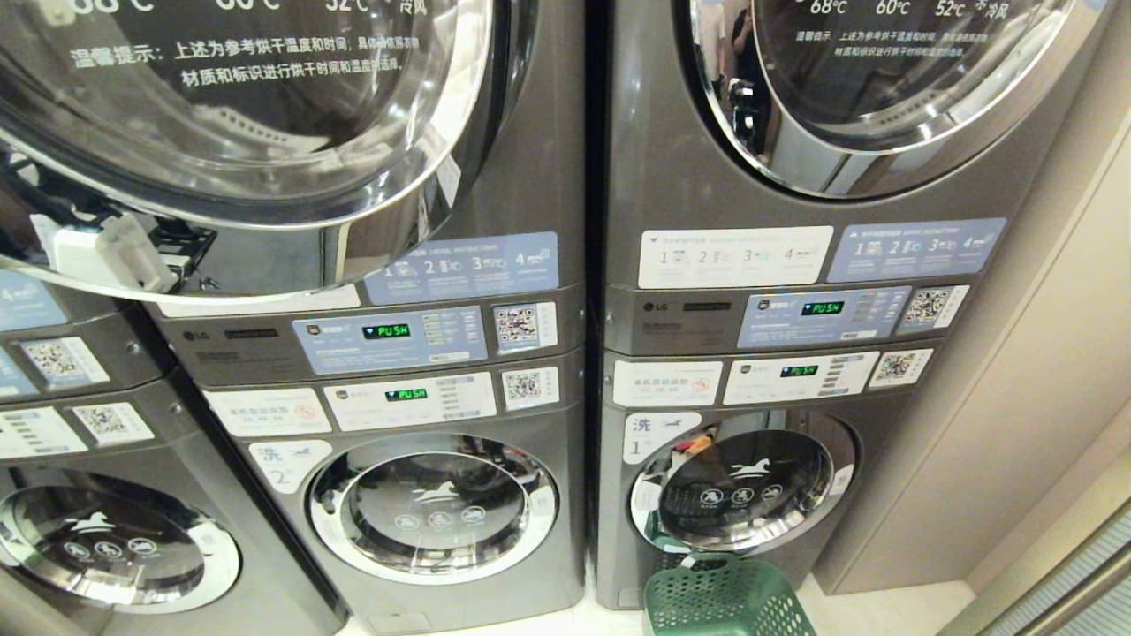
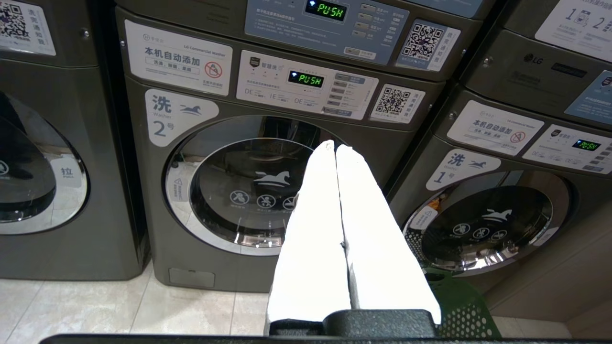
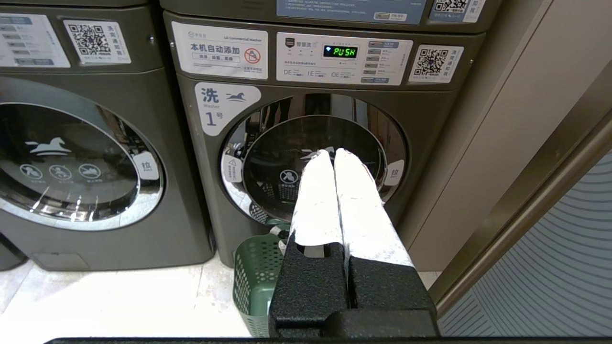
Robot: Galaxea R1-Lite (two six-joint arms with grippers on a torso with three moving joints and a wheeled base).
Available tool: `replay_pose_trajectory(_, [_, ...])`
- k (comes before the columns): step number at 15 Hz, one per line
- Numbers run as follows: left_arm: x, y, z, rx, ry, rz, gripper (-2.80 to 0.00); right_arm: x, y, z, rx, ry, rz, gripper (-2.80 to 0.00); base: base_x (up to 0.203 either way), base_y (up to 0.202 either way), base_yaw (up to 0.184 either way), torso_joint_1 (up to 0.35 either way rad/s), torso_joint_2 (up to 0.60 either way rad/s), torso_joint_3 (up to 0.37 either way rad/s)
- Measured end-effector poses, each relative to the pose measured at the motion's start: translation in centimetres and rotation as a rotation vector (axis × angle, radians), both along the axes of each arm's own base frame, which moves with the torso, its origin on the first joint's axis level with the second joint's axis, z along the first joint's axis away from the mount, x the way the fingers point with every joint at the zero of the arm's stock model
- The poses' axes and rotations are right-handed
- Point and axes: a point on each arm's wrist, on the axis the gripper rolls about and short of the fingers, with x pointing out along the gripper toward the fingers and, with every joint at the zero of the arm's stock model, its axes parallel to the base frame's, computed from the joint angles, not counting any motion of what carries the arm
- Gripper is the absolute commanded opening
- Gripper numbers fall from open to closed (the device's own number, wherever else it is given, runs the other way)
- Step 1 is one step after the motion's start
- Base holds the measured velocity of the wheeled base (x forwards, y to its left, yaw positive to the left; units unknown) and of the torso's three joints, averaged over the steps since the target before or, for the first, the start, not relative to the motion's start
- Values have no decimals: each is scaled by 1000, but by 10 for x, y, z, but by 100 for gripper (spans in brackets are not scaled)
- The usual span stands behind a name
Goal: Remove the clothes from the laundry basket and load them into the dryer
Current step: Close the dryer
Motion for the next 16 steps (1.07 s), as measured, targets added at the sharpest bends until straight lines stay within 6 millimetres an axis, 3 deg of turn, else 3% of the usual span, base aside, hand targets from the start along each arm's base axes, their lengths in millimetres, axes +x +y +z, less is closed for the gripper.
replay_pose_trajectory(9, [0, 0, 0, 0, 1, 0, -280, 0, 0, 0, 1, 0, 0, -280, 180, 0, 0, 6, 1, 1])
replay_pose_trajectory(16, [0, 0, 1, 24, -5, -5, -280, 0, 0, 0, 5, 0, -1, -280, 9, 0, 0, -1, 3, 2])
